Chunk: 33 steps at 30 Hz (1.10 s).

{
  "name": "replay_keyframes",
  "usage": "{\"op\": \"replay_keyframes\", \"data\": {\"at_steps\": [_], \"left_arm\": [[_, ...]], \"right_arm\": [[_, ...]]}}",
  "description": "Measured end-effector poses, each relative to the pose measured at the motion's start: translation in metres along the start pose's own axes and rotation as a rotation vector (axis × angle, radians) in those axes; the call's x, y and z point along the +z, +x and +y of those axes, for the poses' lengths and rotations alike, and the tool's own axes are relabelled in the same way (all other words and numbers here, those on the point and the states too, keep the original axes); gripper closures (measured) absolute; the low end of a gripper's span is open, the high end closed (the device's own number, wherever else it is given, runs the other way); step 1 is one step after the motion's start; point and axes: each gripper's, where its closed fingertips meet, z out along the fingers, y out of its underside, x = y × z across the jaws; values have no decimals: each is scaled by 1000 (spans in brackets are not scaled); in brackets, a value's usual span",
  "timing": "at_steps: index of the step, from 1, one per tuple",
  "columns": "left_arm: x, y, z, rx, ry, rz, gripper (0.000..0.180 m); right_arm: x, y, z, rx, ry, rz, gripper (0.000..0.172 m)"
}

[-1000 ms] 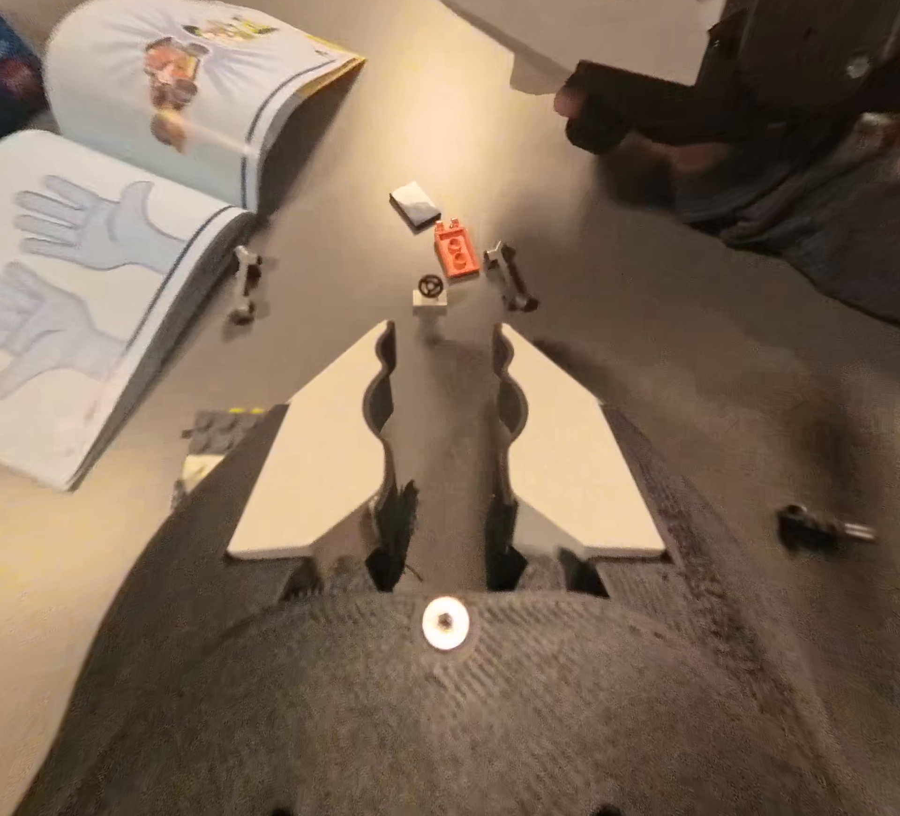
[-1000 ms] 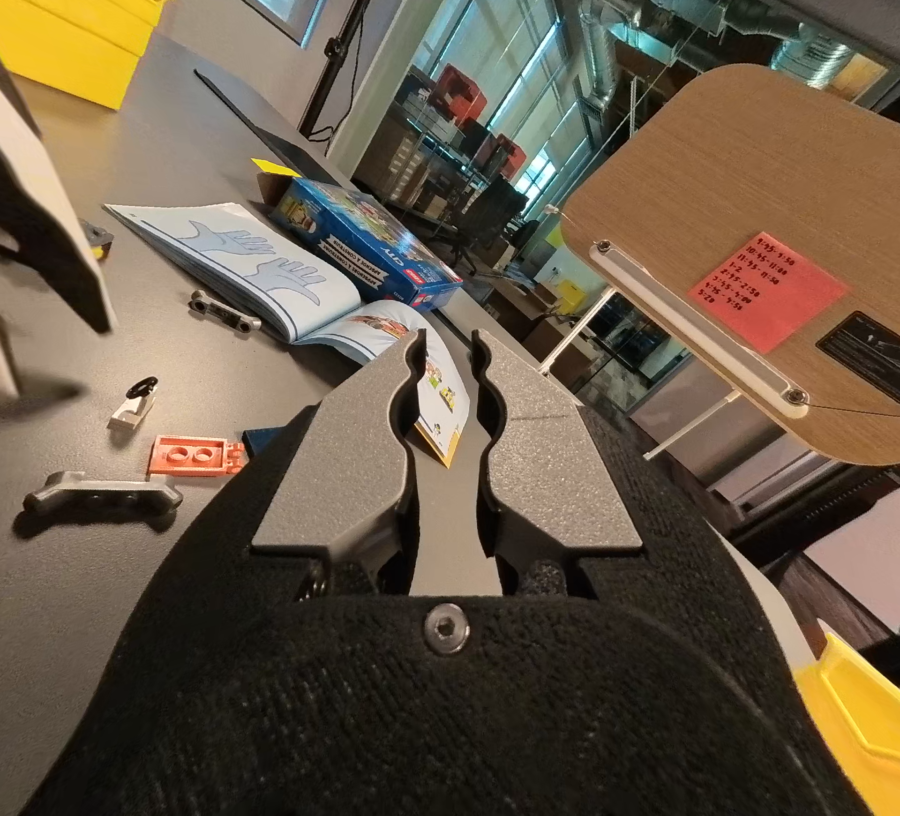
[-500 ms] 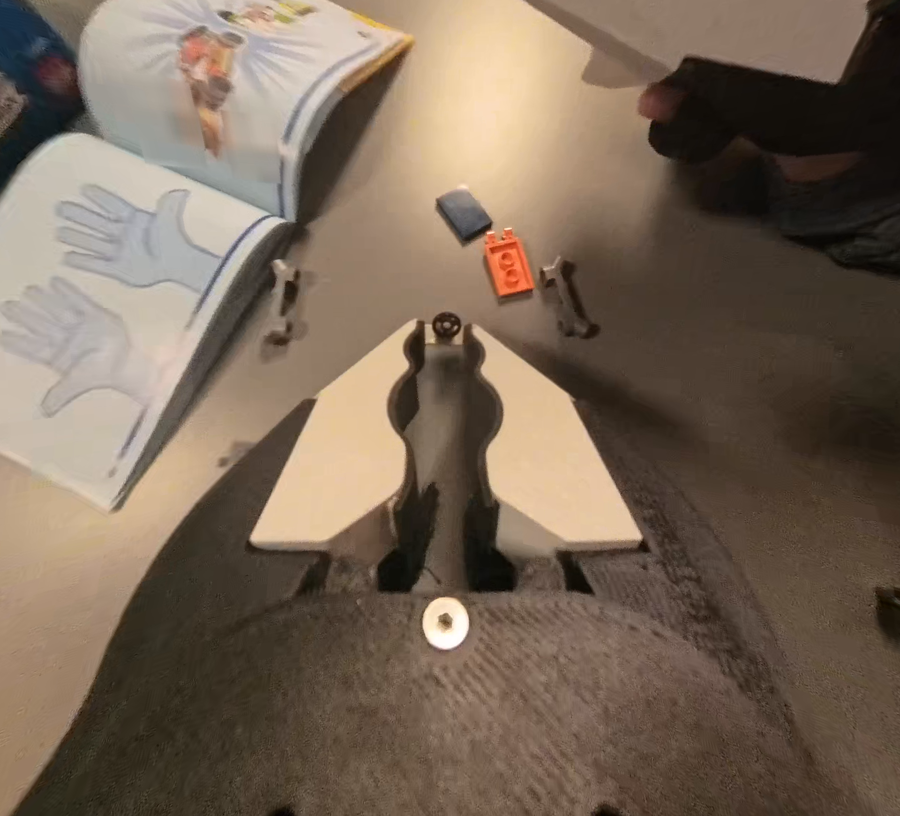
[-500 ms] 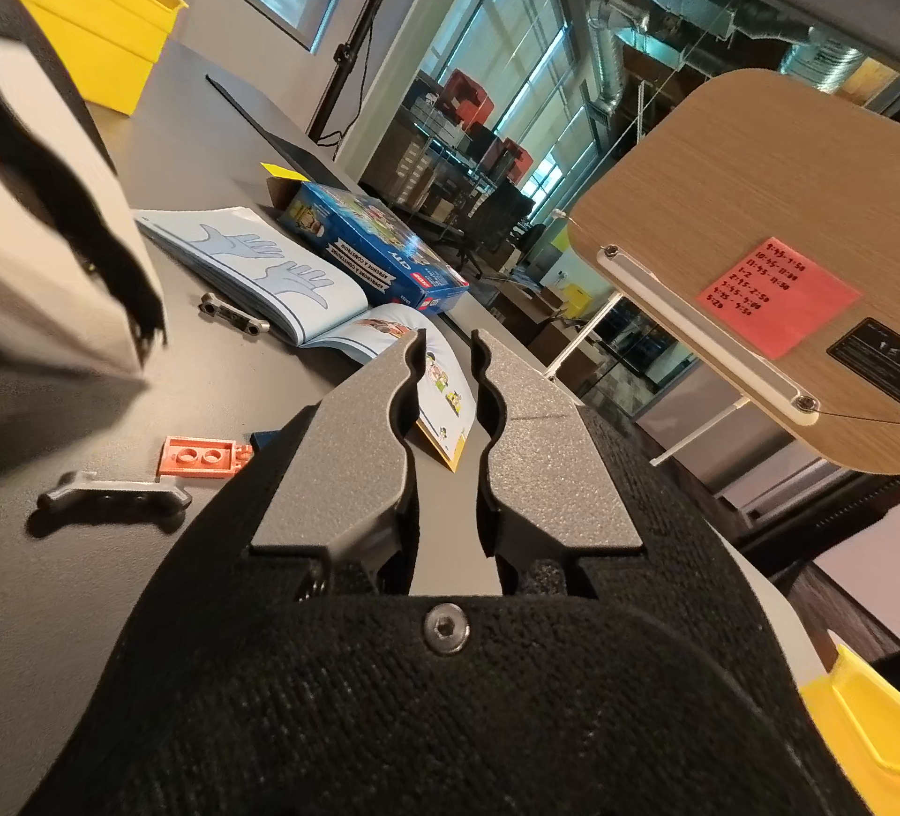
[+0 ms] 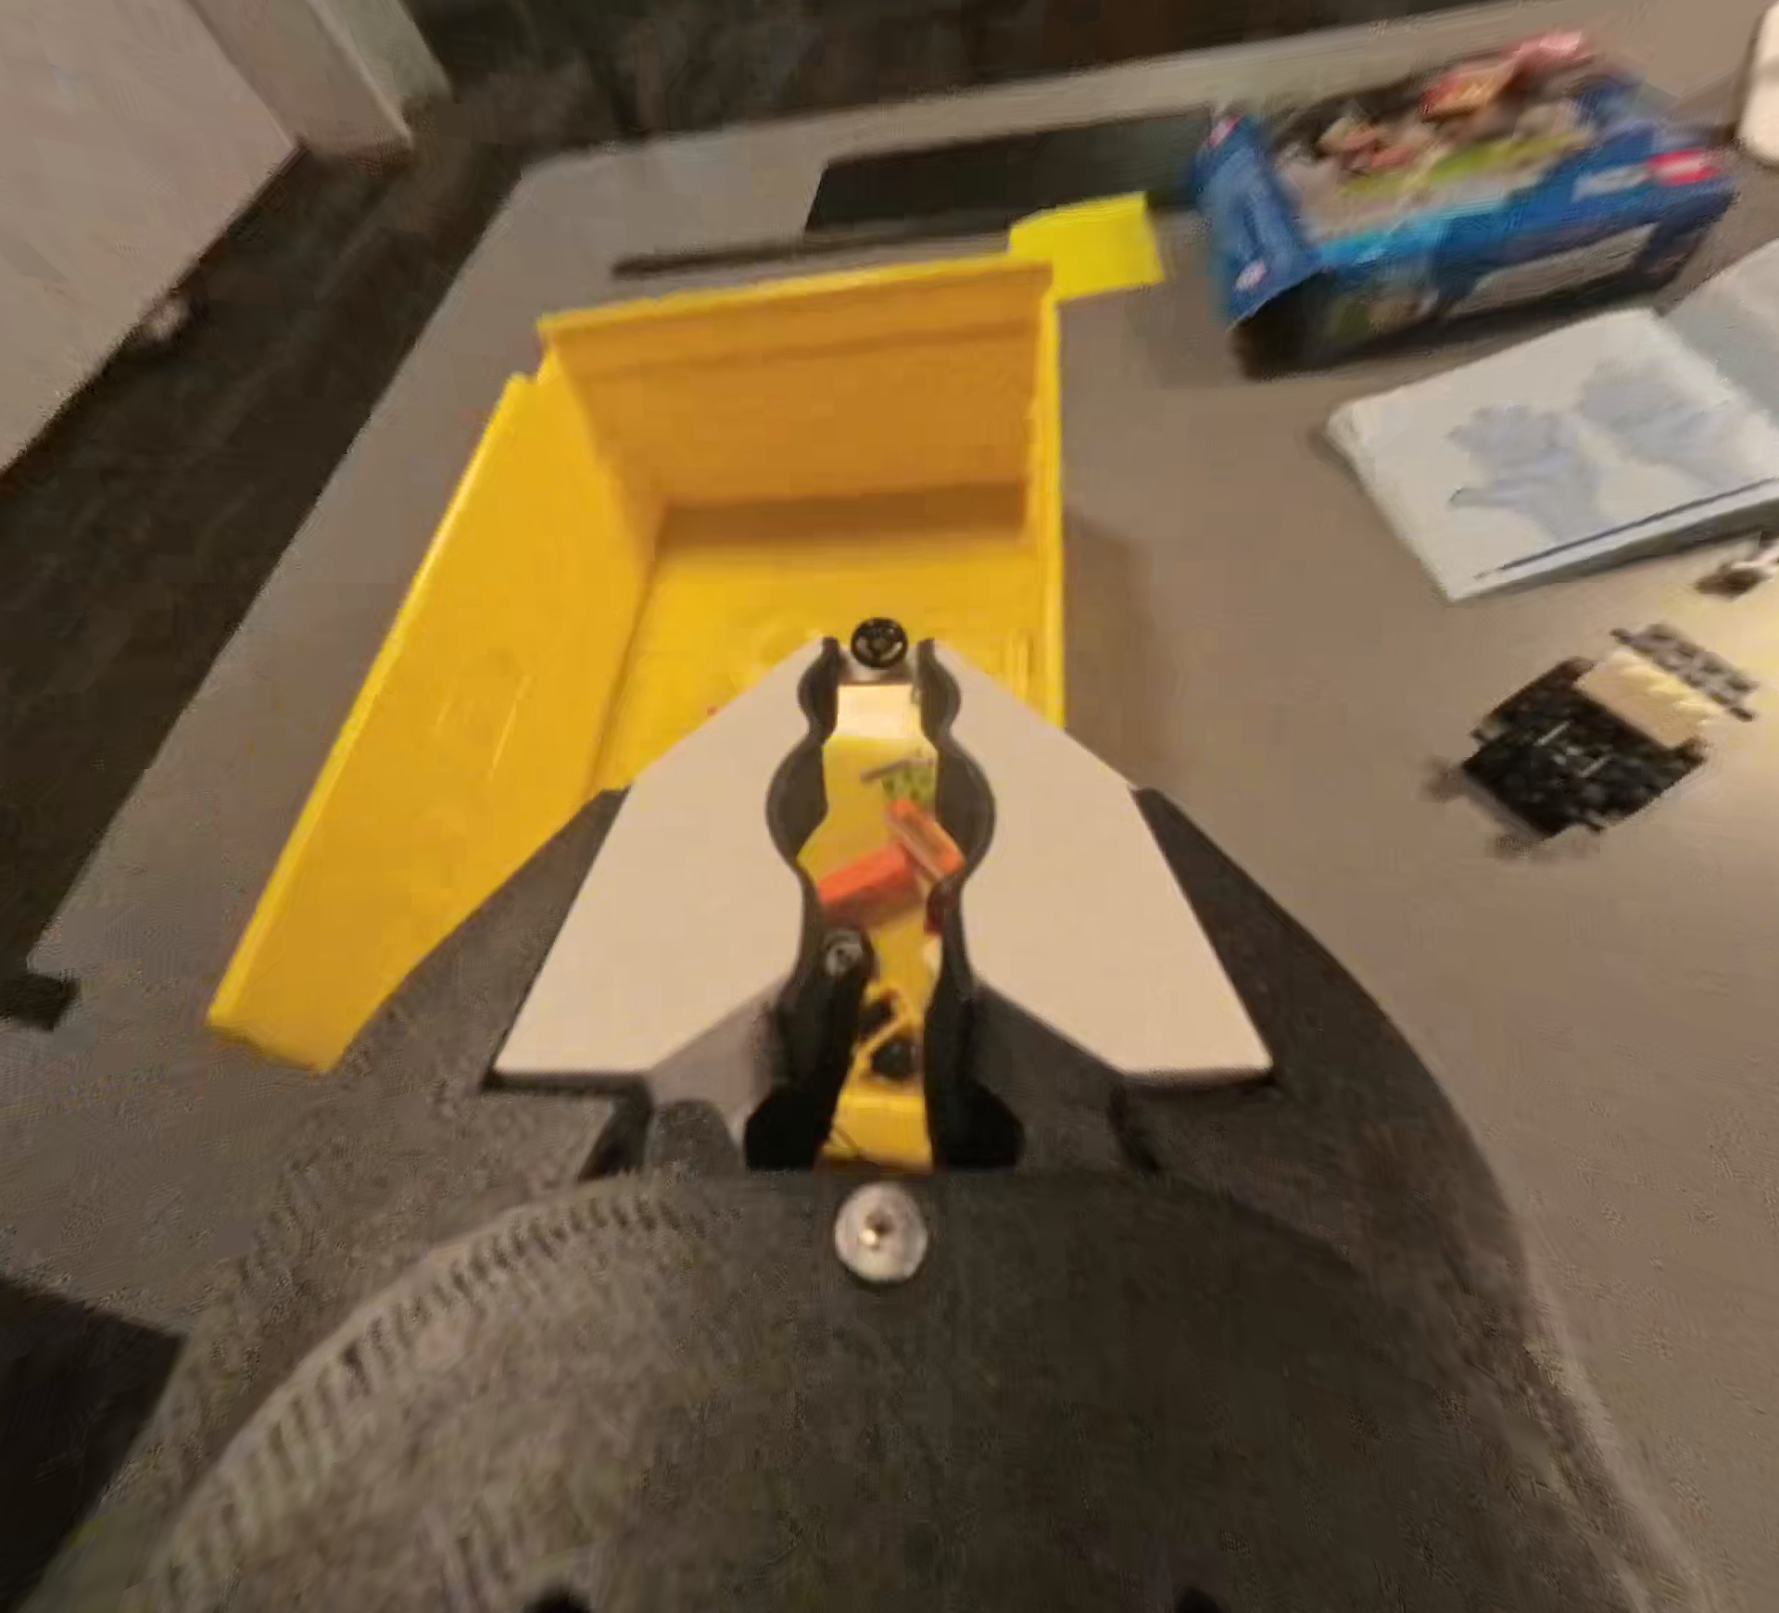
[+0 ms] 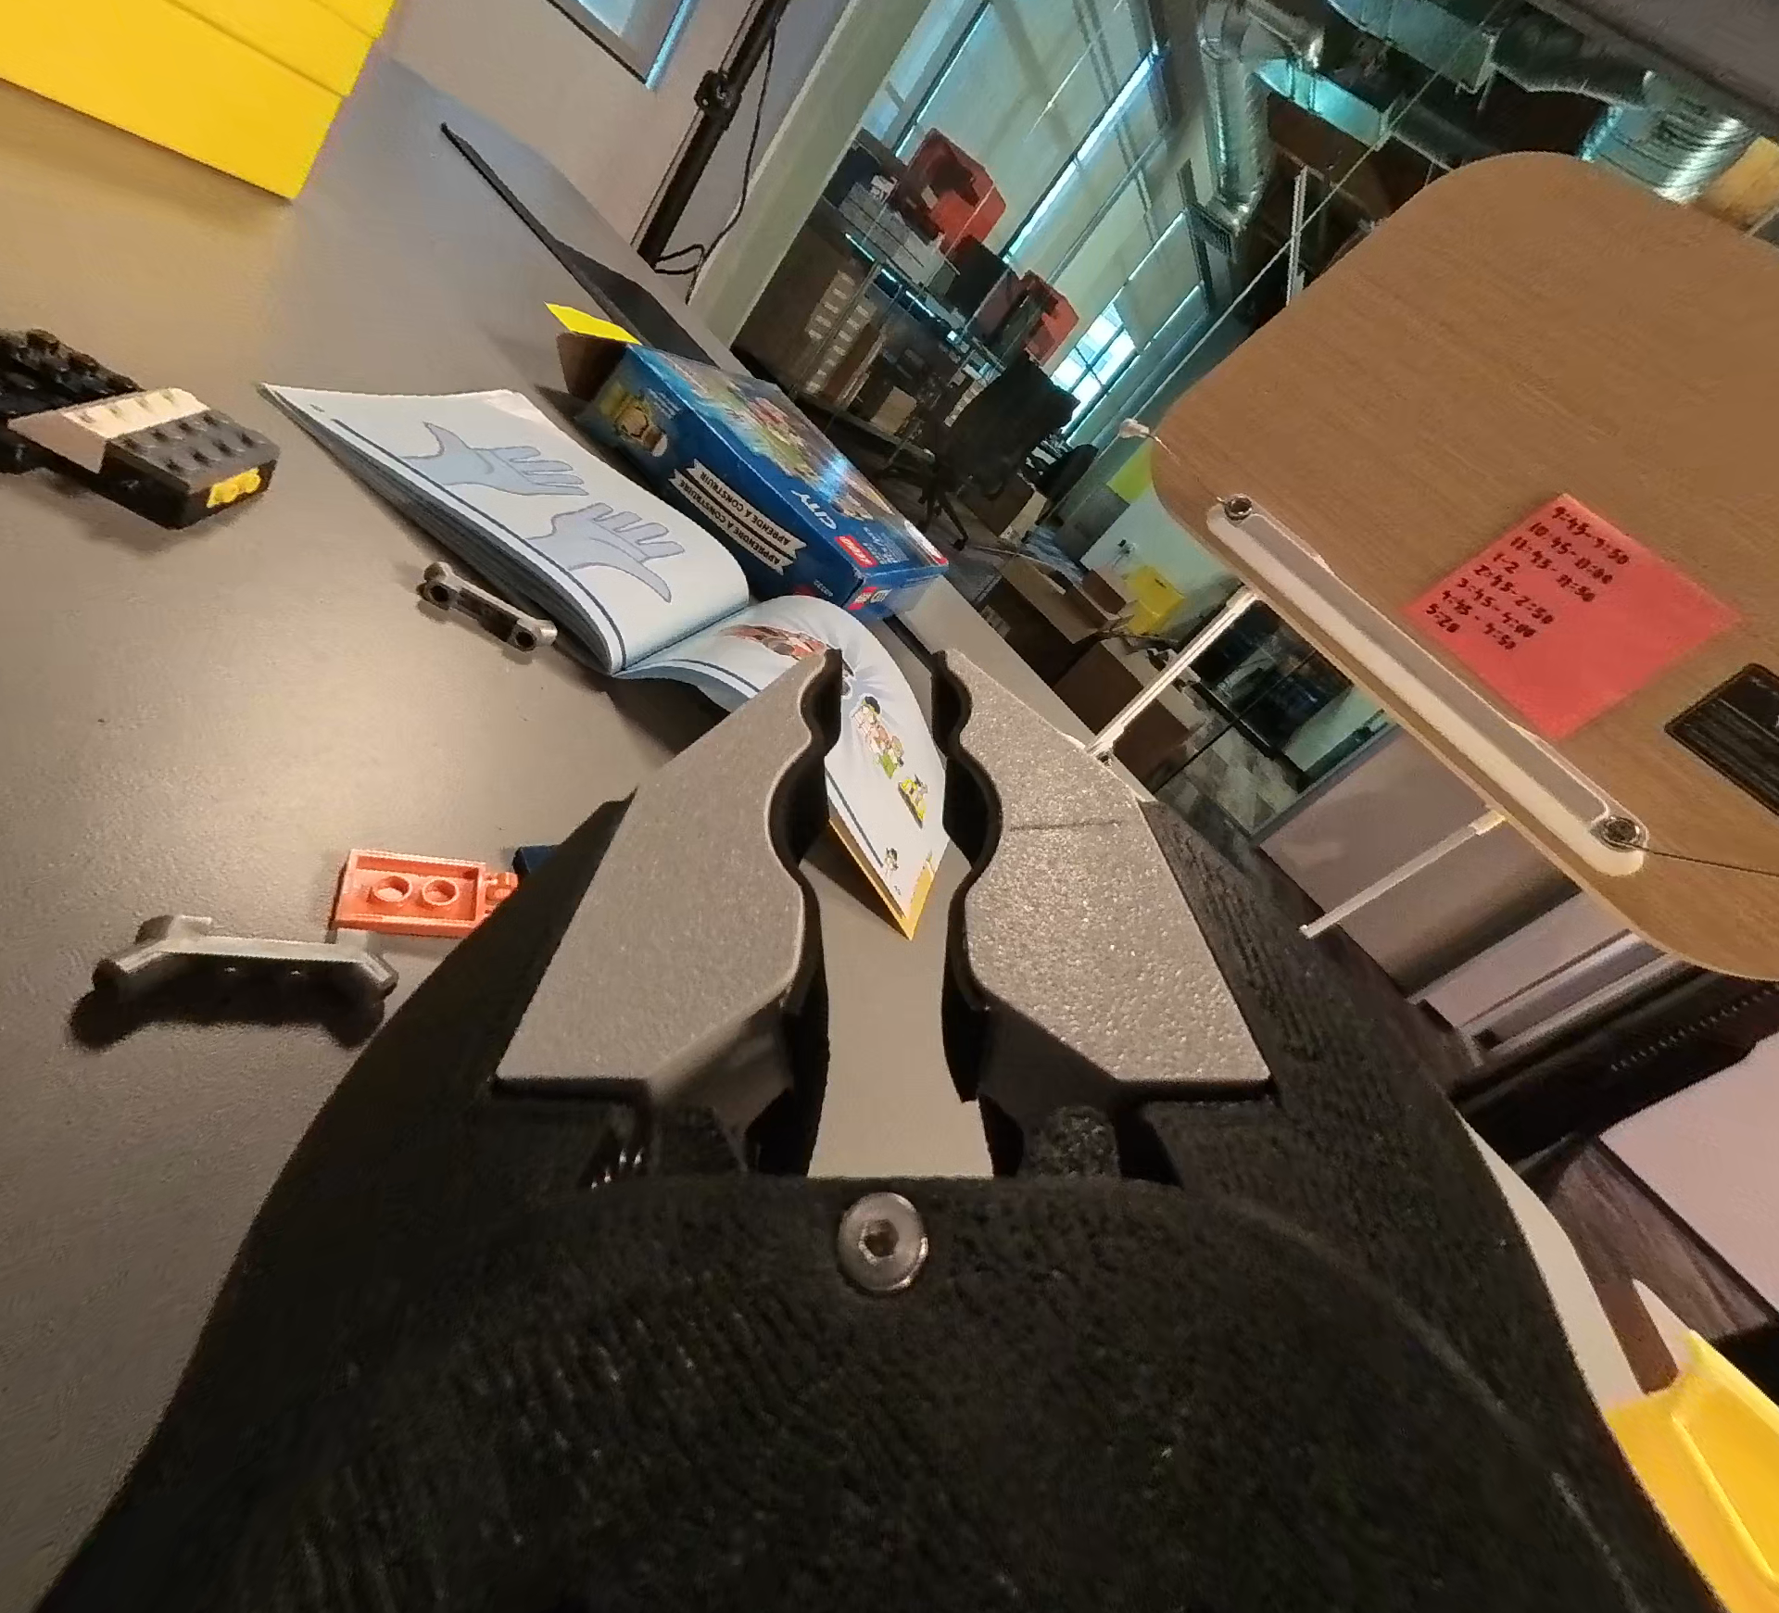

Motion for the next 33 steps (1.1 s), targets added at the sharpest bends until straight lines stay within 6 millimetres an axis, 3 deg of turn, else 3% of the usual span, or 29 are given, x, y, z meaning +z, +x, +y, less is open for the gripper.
{"op": "replay_keyframes", "data": {"at_steps": [3,7,11,14,16,18,20,21,23,25,27,30,33], "left_arm": [[16,-14,39,-109,-190,17,158],[28,-18,69,-110,-338,-40,116],[24,-14,51,-86,-278,-142,115],[8,-8,14,33,-135,-262,105],[1,20,-21,87,13,-221,106],[4,90,-46,170,145,25,113],[1,188,-47,221,192,468,125],[-3,228,-39,213,160,672,129],[5,274,-28,176,76,897,144],[28,299,-24,143,-1,956,149],[58,311,-5,217,-140,917,149],[86,315,16,364,-237,822,153],[103,315,24,439,-259,759,154]], "right_arm": [[0,1,0,2,-1,5,155],[-1,2,0,3,-3,11,154],[-1,1,1,-4,-7,6,154],[-1,1,1,-4,-6,5,154],[-1,1,1,-2,-6,5,154],[-1,1,1,-4,-6,4,154],[-1,0,1,-4,-6,3,154],[-1,0,1,-3,-5,2,154],[-1,0,0,-1,-2,1,154],[-1,0,0,-1,-3,-1,154],[-1,0,0,-2,-2,-3,154],[-1,0,0,1,0,-4,154],[-1,0,0,1,1,-8,154]]}}
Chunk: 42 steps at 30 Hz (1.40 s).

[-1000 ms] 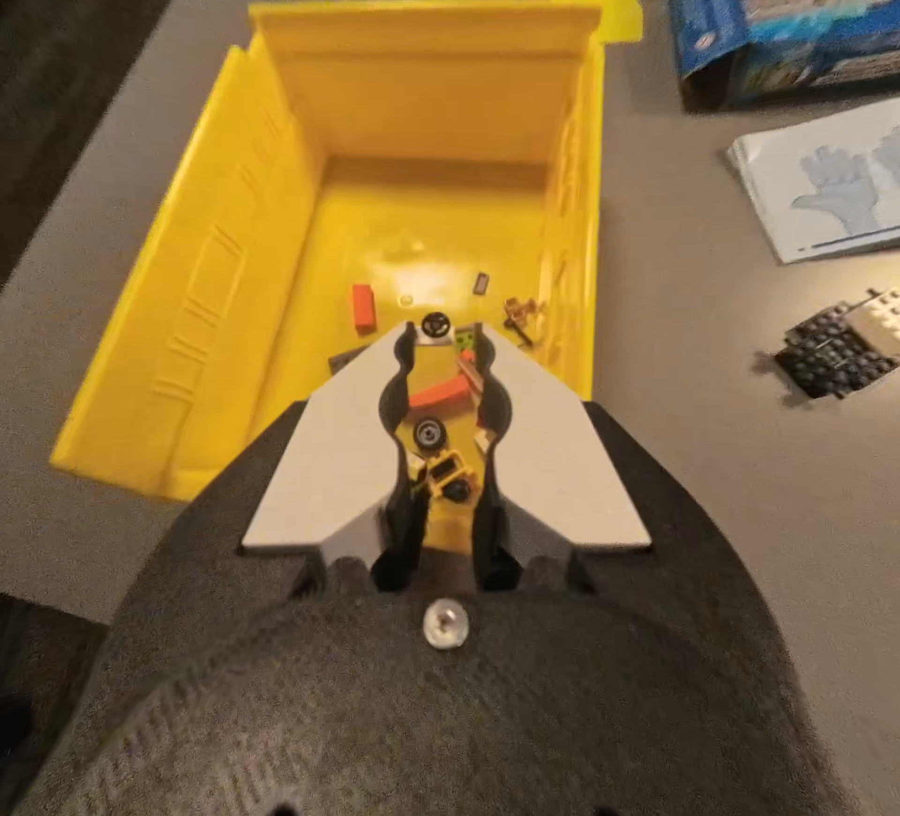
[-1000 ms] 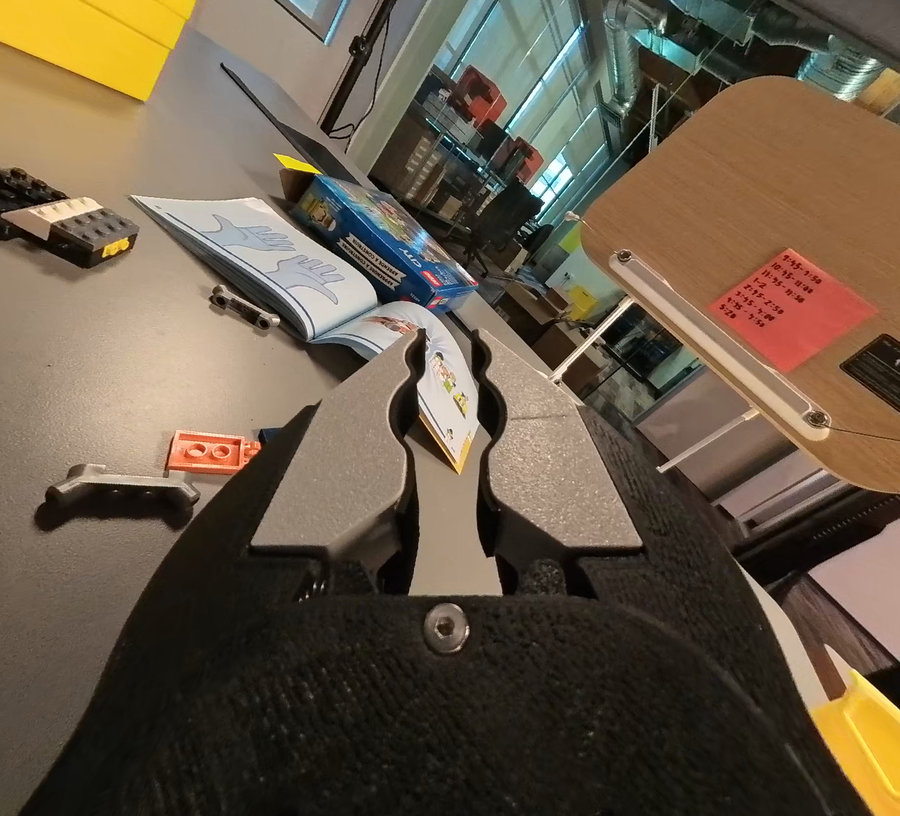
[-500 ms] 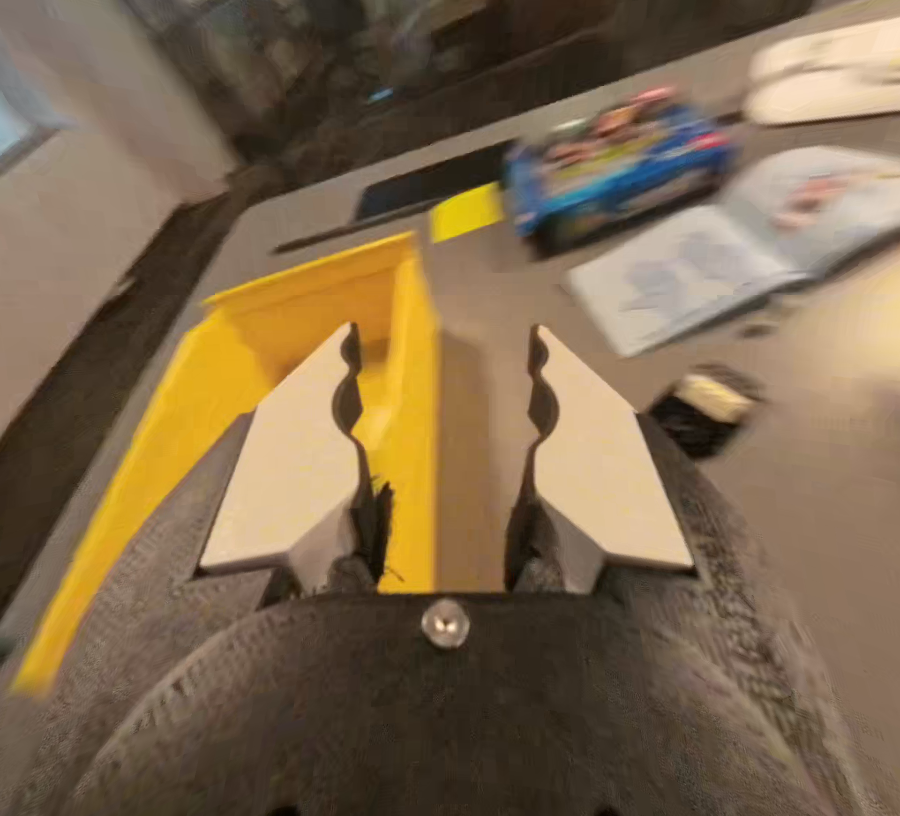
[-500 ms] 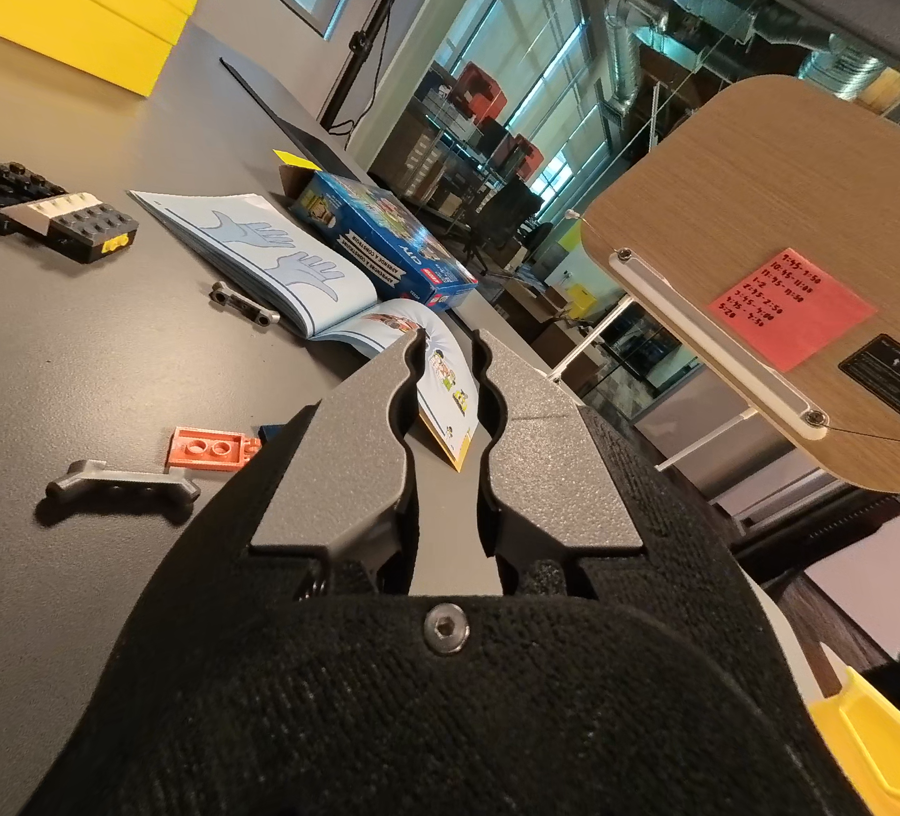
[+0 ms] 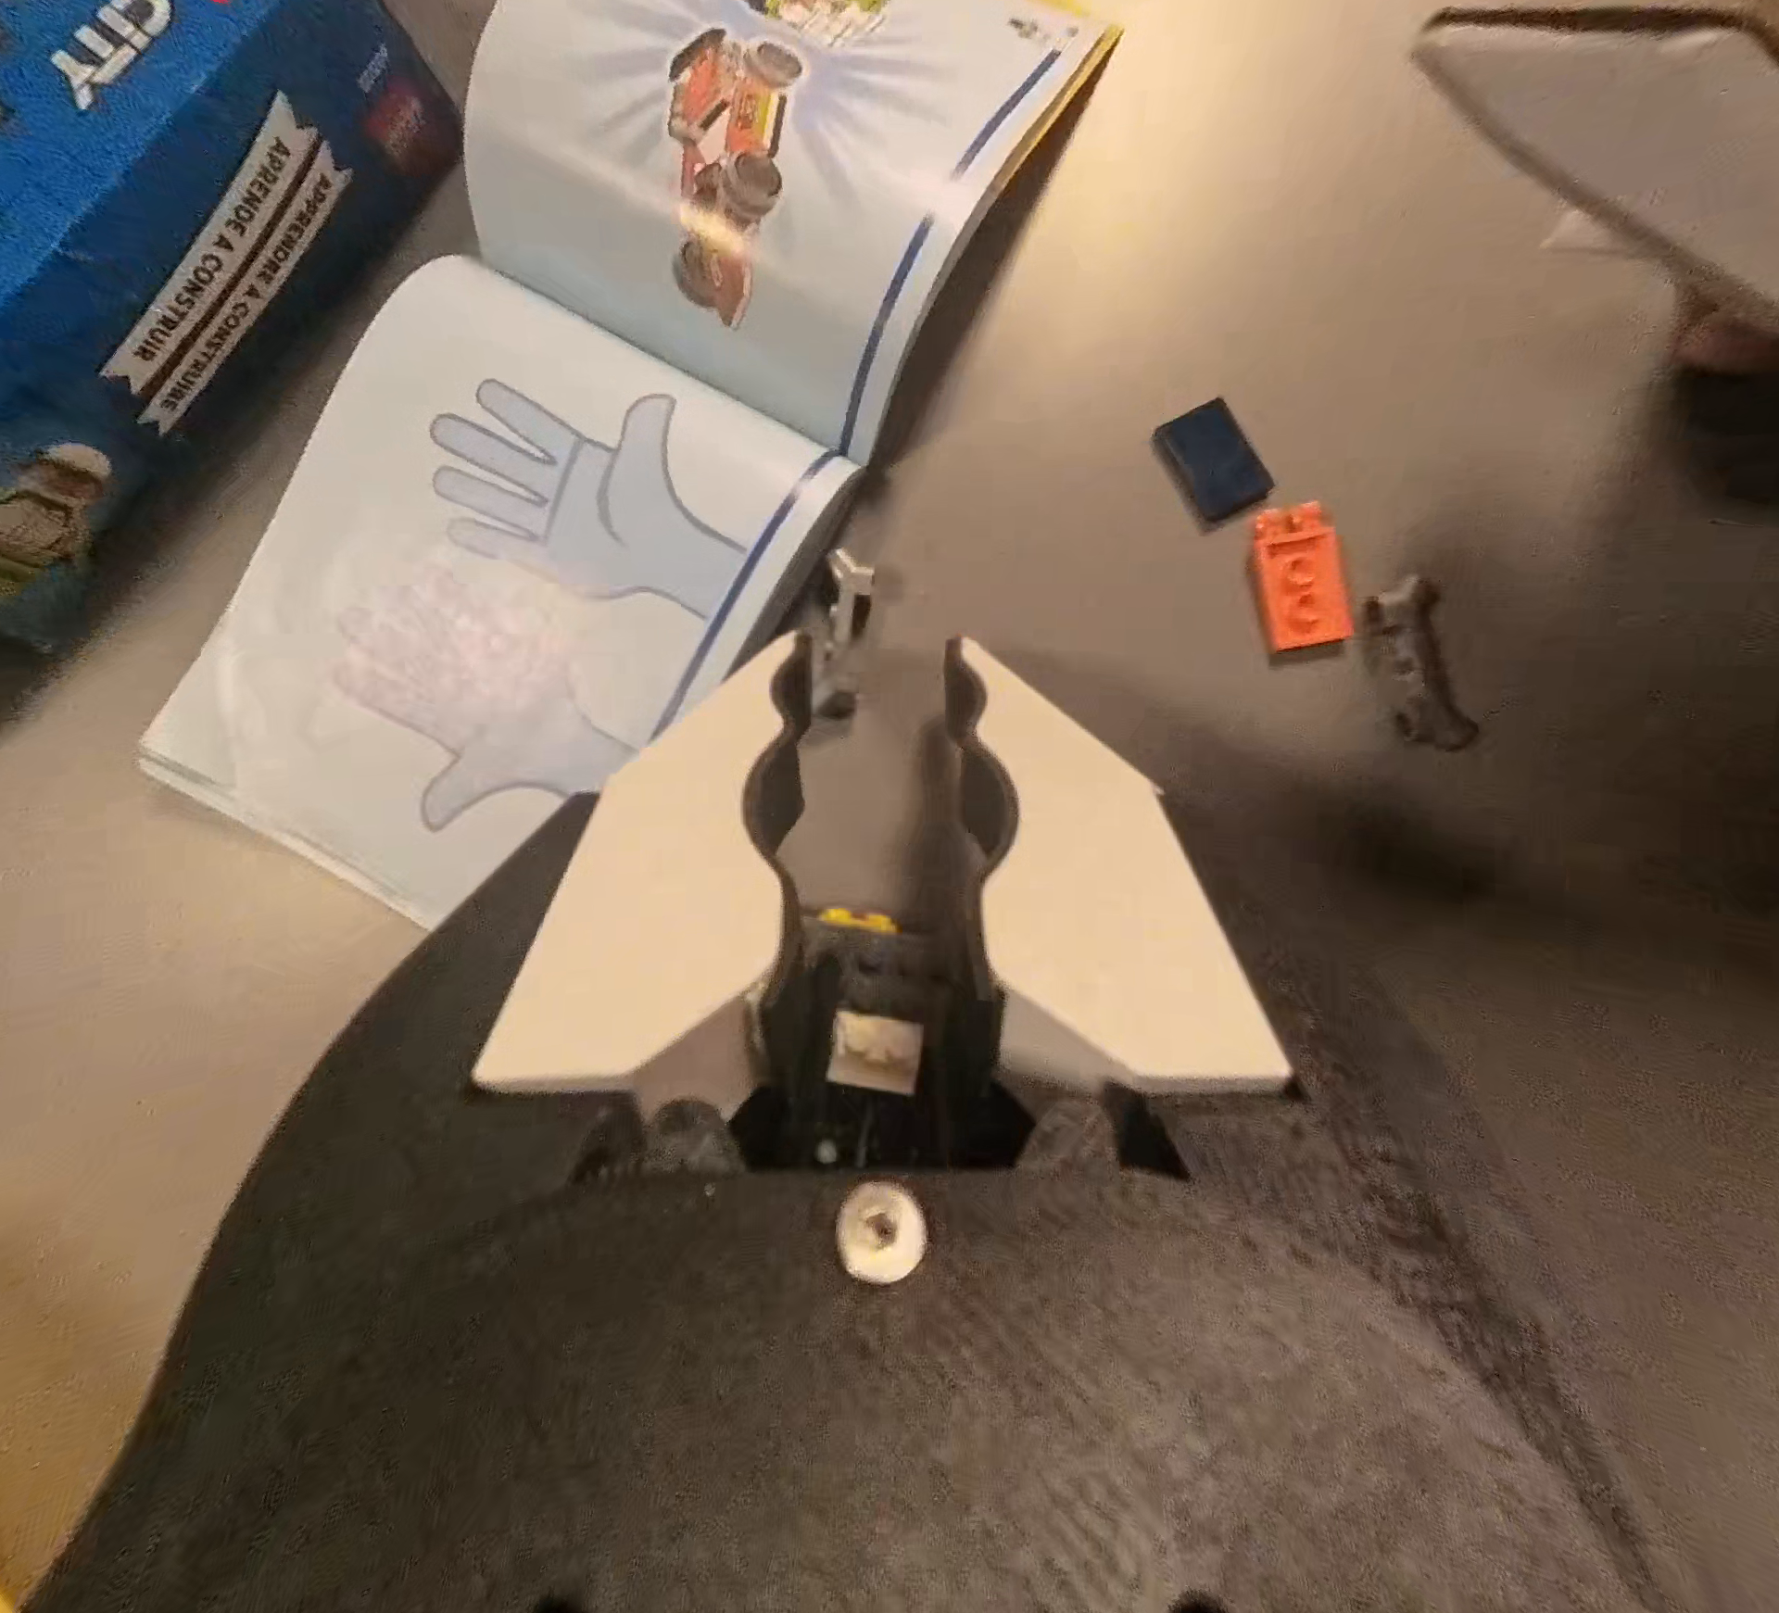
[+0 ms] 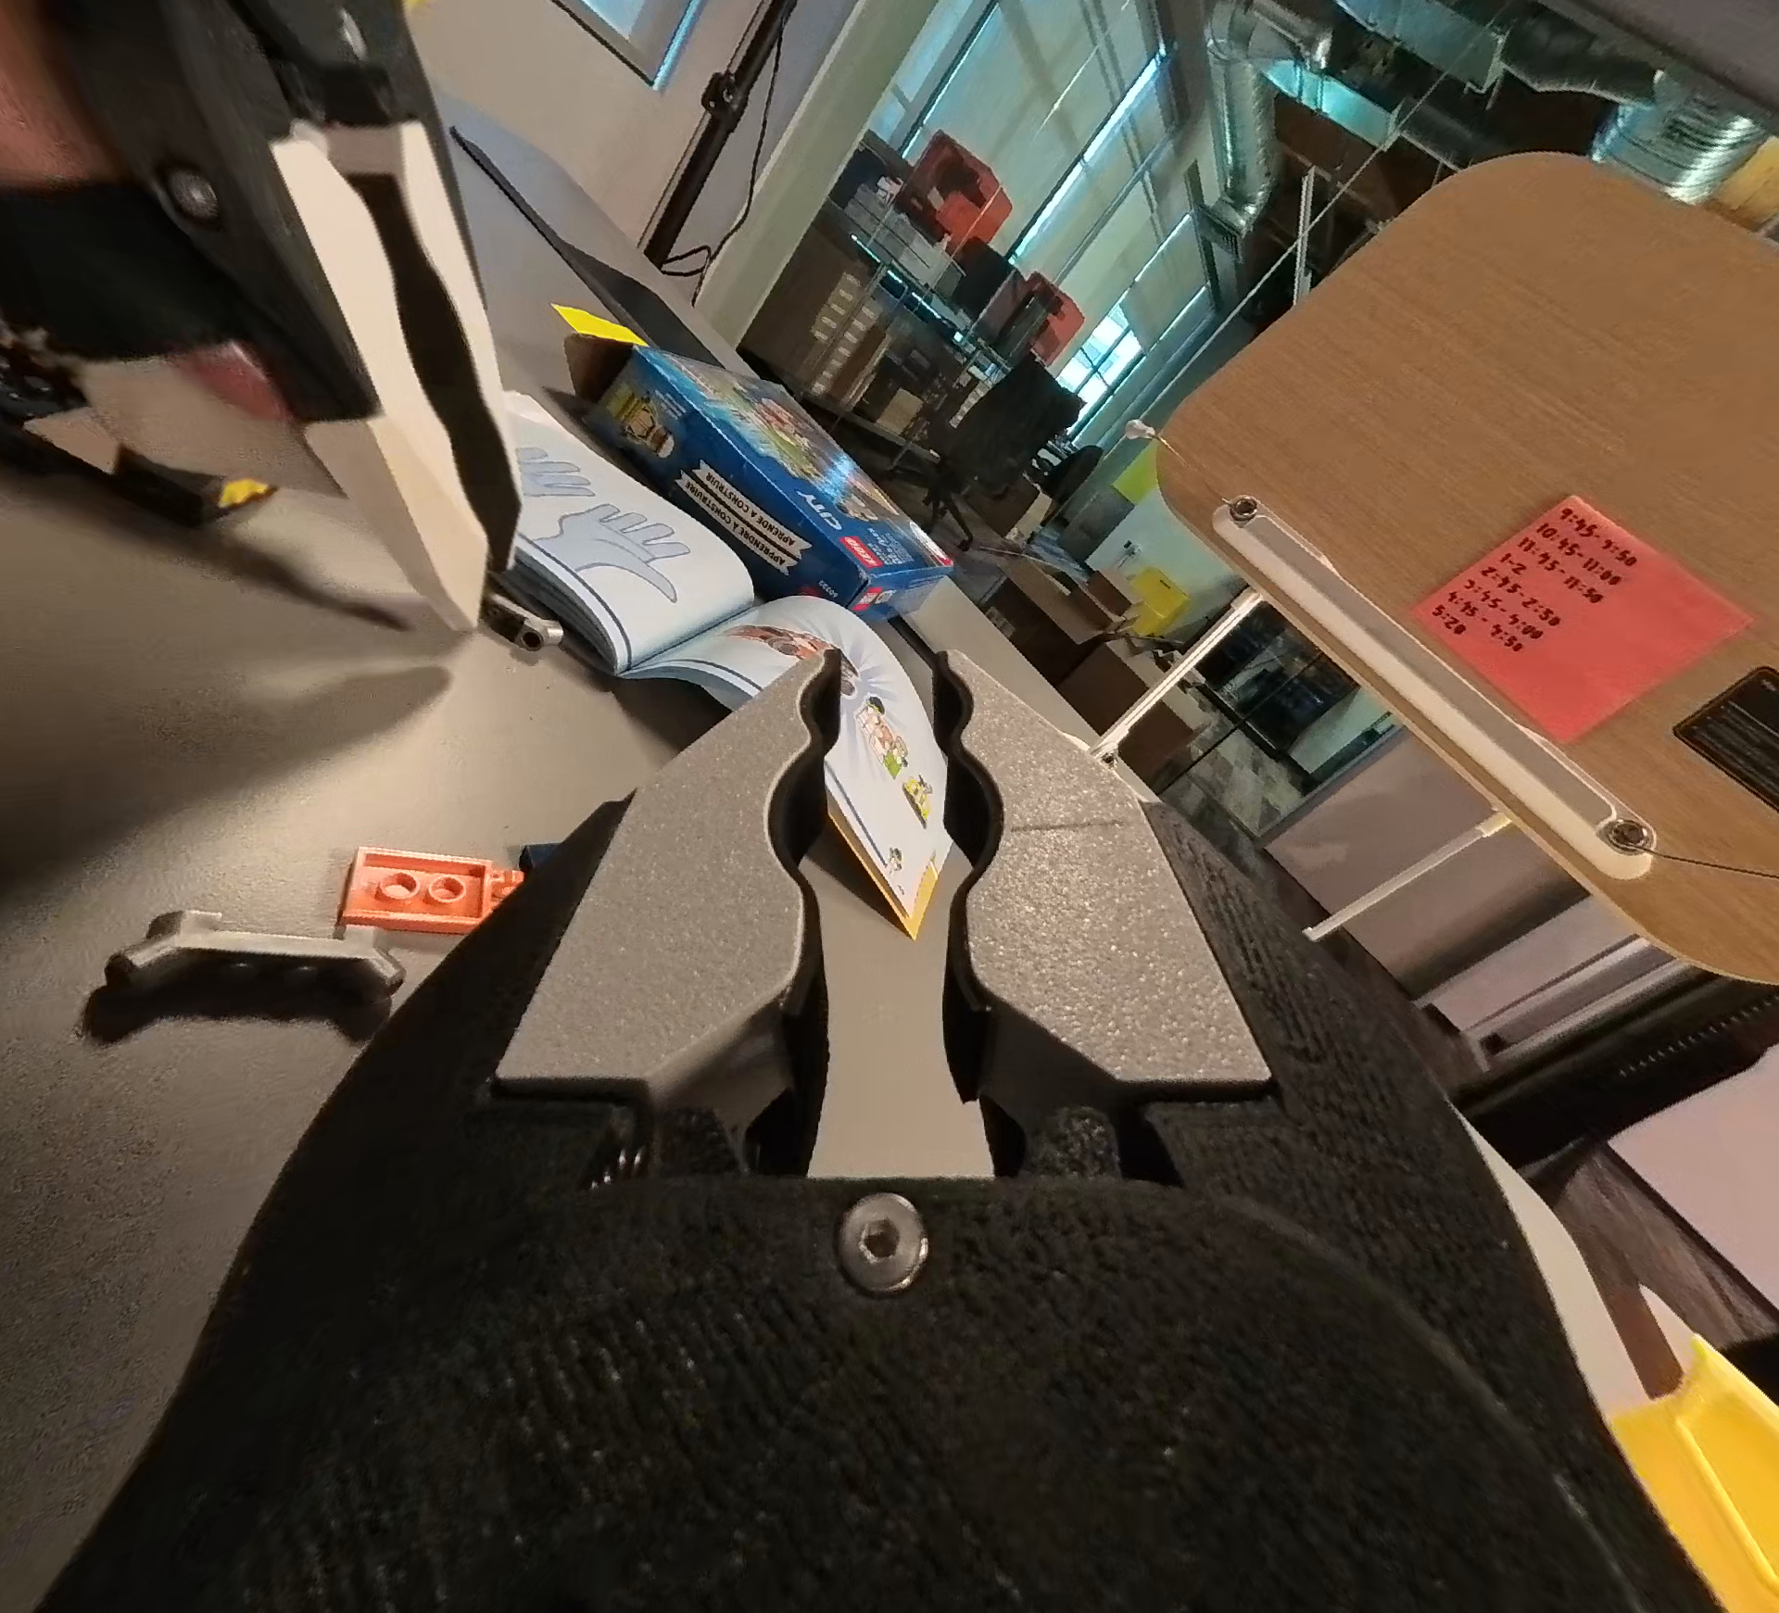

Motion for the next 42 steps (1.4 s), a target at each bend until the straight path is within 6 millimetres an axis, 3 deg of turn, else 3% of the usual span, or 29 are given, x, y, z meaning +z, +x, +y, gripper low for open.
{"op": "replay_keyframes", "data": {"at_steps": [6,9,11,14,18,21,24,27,29,31,34,36,39,42], "left_arm": [[12,-2,2,56,-15,6,172],[5,-1,5,100,-34,9,177],[-12,-3,-1,143,32,-54,177],[-66,-12,-17,158,202,-174,177],[-176,-51,-21,102,424,-452,177],[-244,-96,15,-30,429,-655,177],[-280,-145,78,-225,302,-806,177],[-274,-168,133,-422,173,-772,178],[-260,-172,167,-506,31,-749,178],[-242,-168,190,-559,-78,-688,178],[-214,-157,190,-616,-85,-541,172],[-213,-161,195,-618,-131,-583,147],[-223,-171,178,-580,-47,-668,139],[-253,-178,151,-501,93,-799,139]], "right_arm": [[0,-1,0,-3,1,-5,154],[0,-1,0,-3,1,-6,154],[0,-1,0,-4,1,-7,154],[0,-2,0,-6,1,-10,154],[1,-3,0,-11,-1,-12,154],[1,-3,0,-13,-2,-12,154],[1,-3,0,-15,-3,-12,154],[1,-3,1,-17,-5,-11,154],[1,-3,1,-18,-6,-11,154],[1,-3,1,-20,-8,-10,154],[0,-3,1,-22,-9,-9,154],[1,-3,1,-22,-10,-9,154],[1,-4,1,-24,-9,-12,154],[1,-4,1,-23,-10,-12,154]]}}
